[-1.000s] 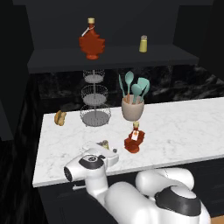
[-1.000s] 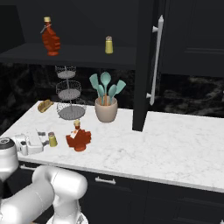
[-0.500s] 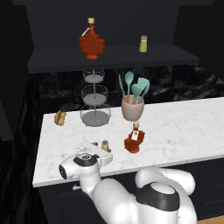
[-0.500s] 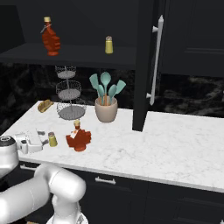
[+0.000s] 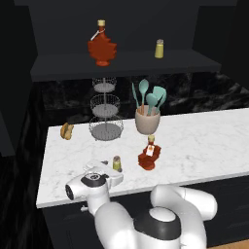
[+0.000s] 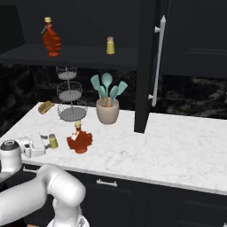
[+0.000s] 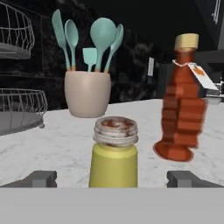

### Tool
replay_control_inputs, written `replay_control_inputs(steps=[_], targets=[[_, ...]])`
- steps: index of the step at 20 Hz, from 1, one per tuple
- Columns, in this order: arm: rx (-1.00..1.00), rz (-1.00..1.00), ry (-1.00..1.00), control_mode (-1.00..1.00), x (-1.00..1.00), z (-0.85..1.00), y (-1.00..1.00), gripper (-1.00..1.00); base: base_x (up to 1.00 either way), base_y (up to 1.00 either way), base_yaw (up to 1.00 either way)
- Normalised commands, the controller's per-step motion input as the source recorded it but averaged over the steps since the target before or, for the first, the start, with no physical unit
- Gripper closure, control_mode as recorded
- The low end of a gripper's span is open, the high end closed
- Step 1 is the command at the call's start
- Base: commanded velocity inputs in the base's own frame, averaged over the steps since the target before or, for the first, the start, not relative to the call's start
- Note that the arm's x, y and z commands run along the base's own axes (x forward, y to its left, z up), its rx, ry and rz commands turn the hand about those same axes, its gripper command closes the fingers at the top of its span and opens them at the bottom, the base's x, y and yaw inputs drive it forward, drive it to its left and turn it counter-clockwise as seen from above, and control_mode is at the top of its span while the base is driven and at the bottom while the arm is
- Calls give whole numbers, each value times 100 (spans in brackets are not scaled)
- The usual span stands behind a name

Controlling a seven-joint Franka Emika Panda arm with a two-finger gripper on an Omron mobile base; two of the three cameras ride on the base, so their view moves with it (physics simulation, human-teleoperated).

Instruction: Put the shaker and condiment bottle from the counter next to their counterparts in the cabinet.

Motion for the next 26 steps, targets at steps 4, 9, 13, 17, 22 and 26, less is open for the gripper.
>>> replay_control_inputs(steps=[4,9,13,17,22,26], targets=[[8,0,0,-100,21,-2,-19,-100,0,0,0],[7,0,0,-100,41,-4,-17,-100,0,0,0],[0,0,10,-100,24,-48,0,100,0,0,0],[5,2,3,-100,4,-6,-7,100,0,0,0],[3,26,0,-100,-8,55,0,100,0,0,0],[2,35,6,-100,-33,77,1,100,0,0,0]])
